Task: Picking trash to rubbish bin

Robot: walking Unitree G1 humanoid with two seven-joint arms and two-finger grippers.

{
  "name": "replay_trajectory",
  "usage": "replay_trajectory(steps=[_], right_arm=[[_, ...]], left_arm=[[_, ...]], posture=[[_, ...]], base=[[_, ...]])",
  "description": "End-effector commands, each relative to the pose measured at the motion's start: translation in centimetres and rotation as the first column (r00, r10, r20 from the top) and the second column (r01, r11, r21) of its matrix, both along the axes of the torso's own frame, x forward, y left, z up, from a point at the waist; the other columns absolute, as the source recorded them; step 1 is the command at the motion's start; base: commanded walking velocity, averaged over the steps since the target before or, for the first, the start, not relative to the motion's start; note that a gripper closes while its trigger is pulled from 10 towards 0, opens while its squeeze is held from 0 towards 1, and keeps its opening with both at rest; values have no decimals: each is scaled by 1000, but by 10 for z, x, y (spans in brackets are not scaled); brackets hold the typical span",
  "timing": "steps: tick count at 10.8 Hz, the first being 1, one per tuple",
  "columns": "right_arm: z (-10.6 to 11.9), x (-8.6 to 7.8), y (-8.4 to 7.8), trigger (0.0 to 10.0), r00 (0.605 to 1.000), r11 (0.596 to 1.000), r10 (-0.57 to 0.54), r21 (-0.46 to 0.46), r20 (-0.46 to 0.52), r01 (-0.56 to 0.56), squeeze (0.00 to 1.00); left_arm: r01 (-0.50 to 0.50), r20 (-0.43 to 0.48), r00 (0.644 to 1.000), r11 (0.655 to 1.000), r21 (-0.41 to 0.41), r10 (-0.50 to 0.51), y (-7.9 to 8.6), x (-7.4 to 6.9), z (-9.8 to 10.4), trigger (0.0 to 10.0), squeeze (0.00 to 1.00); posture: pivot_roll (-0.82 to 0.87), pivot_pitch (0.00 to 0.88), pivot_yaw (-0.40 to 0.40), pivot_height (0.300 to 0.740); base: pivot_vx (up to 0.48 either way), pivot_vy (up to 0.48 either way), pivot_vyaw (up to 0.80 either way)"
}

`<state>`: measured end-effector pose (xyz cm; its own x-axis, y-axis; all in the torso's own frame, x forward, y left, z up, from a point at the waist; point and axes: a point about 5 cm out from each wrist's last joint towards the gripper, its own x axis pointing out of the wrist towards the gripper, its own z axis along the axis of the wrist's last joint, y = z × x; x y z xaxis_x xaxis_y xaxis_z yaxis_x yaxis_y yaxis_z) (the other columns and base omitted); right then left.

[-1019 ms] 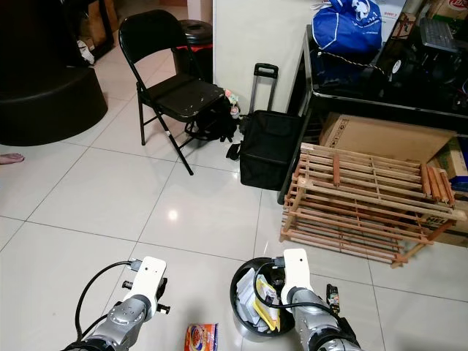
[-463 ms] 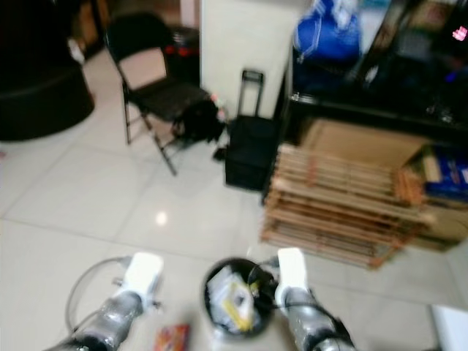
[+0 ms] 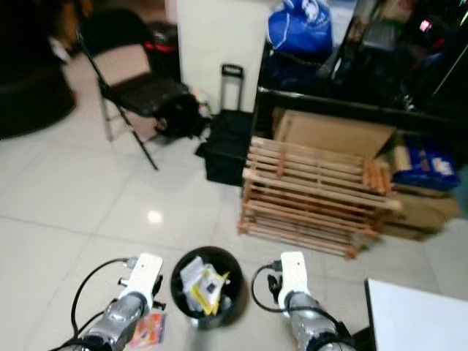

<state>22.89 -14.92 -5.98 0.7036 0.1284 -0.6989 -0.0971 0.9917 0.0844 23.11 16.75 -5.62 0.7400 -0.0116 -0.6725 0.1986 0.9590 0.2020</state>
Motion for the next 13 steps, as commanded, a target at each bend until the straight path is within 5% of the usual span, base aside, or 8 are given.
replay_trajectory(steps=[1,13], right_arm=[[3,5,-2,10000,1000,1000,-2,-4,17,2,0],[3,5,-1,10000,1000,1000,-3,-4,16,3,0]], left_arm=[[4,4,1000,1000,-18,-4,-3,1,0,10000,0],[-5,11,1000,1000,-31,5,-3,1,1,10000,0]], posture=[[60,0,-77,740],[61,0,-78,740]], base=[[0,0,0],[0,0,0]])
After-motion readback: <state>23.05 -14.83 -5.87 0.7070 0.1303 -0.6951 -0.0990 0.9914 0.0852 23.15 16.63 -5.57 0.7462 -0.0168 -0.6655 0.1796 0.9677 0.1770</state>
